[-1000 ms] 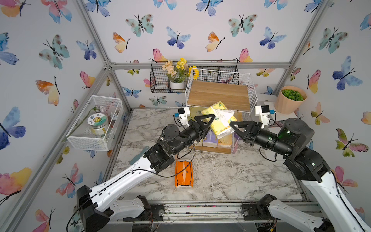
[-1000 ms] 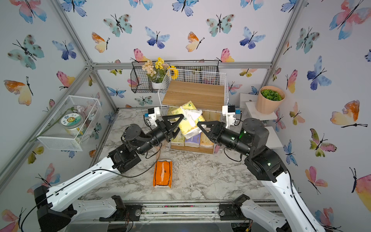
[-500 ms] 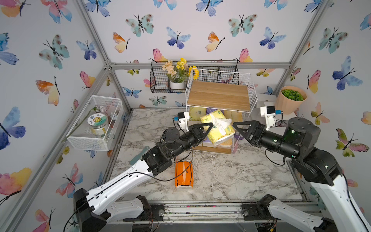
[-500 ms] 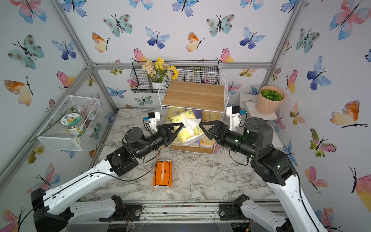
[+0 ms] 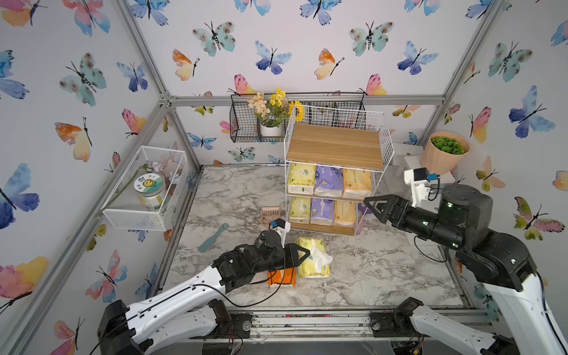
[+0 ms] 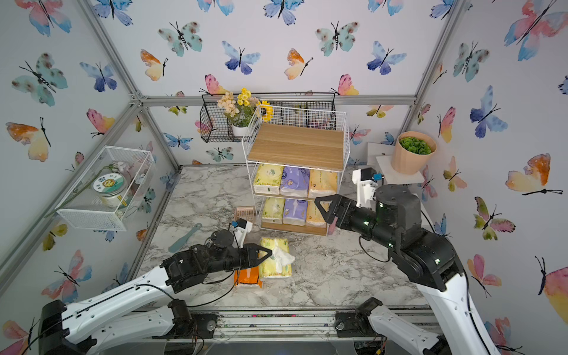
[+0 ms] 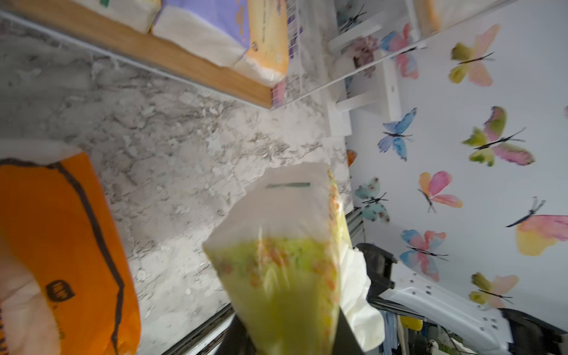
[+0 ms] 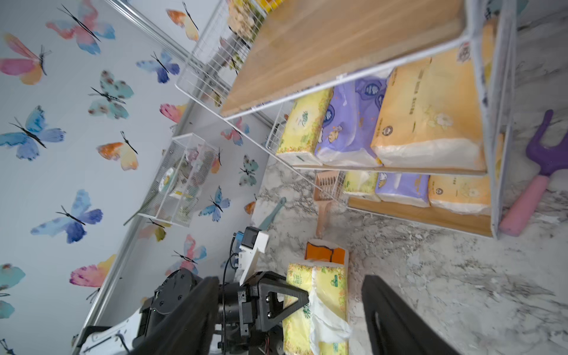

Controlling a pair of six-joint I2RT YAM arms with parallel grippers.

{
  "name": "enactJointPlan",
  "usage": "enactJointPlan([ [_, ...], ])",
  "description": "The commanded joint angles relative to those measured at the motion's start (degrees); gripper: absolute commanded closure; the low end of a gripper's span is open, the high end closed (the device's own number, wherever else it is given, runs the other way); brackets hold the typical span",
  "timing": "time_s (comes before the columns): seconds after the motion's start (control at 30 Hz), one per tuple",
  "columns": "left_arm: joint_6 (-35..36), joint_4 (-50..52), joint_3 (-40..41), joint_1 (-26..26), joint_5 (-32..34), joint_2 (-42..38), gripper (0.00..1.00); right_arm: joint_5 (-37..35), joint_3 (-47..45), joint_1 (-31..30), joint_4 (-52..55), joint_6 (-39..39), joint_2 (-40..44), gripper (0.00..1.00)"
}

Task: Remove the tissue boxes from the shelf
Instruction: Place the box of tissues at the center of the board.

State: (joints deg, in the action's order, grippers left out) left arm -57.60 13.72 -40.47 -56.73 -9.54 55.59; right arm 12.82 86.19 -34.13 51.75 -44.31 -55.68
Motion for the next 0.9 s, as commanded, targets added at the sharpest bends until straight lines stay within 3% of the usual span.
enactJointPlan([
  [0.0,2.25,-4.05,1.63,-1.6,1.59,3.06,0.88,9.61,-6.48,-0.24,6.1,0.9,-3.18,0.26],
  [0.3,6.48,-10.33,-1.01,-2.59,2.48,20.94,0.9,9.88,-27.52,-0.32,-2.08,-5.1,2.66,0.3],
  [0.47,8.4,-10.38,-3.0,-2.6,5.57,27.41,0.83,8.85,-35.42,-0.33,-8.06,-7.58,3.88,0.29],
  [0.57,8.49,-9.88,-3.13,-2.59,7.15,29.29,0.64,8.88,-39.64,-0.32,-12.33,-8.74,4.1,0.3],
  [0.63,8.39,-9.06,-3.38,-2.6,7.57,29.19,0.33,9.48,-42.32,-0.34,-14.33,-9.1,3.74,0.3],
  [0.7,8.39,-7.34,-3.95,-3.01,9.38,27.4,0.12,9.38,-44.95,-0.41,-16.02,-9.45,3.65,0.3],
  [0.73,8.4,-6.47,-4.17,-3.36,10.69,26.08,0.07,9.2,-46.35,-0.41,-17.19,-9.68,3.65,0.3],
  [0.87,7.65,-6.25,-3.05,-3.56,13.59,19.38,0.04,8.98,-50.69,-0.48,-22.33,-10.59,2.42,0.34],
])
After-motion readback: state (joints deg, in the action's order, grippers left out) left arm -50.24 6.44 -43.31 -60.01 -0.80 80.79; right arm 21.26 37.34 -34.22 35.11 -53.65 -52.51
